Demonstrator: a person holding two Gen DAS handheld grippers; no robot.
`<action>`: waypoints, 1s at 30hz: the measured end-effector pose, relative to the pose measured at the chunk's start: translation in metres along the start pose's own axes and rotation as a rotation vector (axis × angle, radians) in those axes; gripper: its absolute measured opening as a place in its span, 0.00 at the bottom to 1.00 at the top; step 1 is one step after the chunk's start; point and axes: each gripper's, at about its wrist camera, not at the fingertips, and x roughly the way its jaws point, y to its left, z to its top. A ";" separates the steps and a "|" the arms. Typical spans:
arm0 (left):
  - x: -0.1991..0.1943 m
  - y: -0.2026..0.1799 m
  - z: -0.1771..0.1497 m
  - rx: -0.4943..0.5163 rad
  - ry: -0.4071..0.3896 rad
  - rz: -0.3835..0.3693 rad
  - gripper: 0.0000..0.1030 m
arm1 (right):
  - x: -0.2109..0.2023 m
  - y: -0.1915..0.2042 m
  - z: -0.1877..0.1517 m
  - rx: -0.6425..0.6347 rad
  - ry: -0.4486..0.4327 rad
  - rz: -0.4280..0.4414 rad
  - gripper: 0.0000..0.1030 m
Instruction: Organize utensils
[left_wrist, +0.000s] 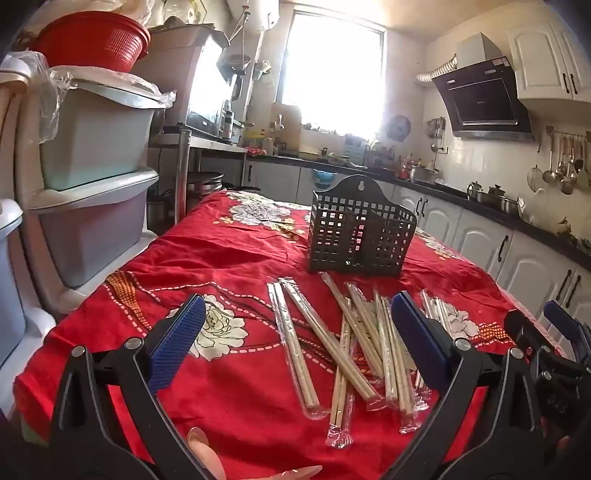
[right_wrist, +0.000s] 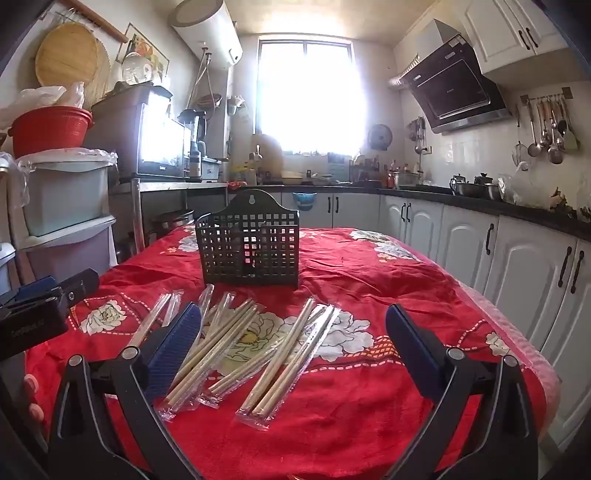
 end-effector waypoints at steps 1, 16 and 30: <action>0.000 0.000 0.000 -0.003 -0.001 -0.001 0.90 | 0.000 0.000 0.000 -0.004 -0.009 -0.004 0.94; 0.002 0.000 0.006 -0.004 0.004 -0.005 0.90 | -0.003 0.004 0.001 -0.002 -0.007 0.004 0.94; 0.004 -0.001 0.000 0.002 0.002 -0.010 0.90 | -0.001 0.003 0.002 -0.002 -0.010 0.004 0.94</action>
